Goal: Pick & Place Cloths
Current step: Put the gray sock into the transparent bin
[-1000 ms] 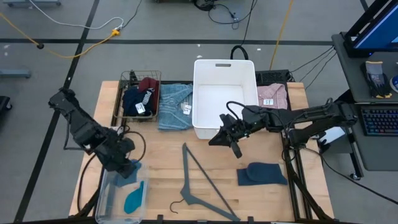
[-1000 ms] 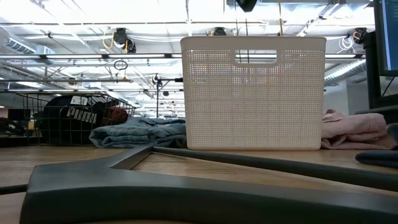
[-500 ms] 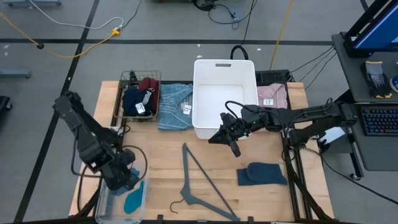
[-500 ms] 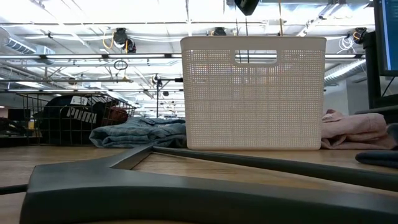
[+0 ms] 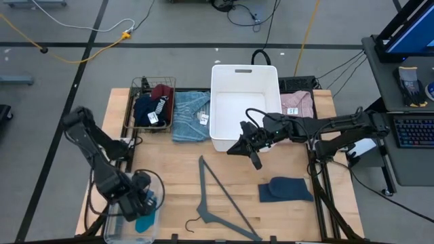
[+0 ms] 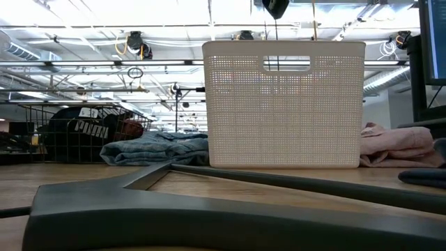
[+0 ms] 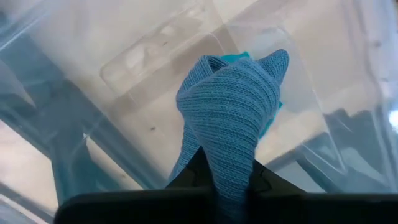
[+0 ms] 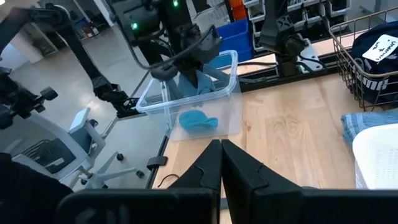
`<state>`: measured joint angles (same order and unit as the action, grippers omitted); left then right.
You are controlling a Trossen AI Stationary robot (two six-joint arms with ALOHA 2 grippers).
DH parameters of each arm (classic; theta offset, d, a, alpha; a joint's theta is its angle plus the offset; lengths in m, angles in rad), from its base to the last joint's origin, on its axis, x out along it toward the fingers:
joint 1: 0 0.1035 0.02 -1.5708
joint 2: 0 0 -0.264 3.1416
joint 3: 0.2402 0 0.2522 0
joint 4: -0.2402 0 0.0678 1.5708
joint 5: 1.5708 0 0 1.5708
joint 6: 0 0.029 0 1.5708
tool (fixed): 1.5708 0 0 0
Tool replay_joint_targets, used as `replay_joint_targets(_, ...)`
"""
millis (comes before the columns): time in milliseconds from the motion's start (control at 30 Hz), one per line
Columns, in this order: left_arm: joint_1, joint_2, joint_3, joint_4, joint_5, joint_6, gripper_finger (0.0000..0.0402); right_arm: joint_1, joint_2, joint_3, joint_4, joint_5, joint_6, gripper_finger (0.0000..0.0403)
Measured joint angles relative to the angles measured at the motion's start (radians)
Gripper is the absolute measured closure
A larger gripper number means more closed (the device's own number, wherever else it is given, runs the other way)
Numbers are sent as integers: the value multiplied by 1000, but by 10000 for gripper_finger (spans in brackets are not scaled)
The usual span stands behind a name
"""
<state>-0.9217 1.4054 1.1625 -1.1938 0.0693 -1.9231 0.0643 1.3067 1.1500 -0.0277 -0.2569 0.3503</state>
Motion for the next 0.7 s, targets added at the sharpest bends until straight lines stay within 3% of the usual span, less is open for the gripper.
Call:
replay_joint_targets(400, -26, 100, 0, 0, 15, 32, 391, 0, 0, 0, 0, -2, 3, 401)
replay_joint_targets(700, -36, 100, 0, -9, -1, 29, 297, 0, 0, 0, 0, -5, 4, 399)
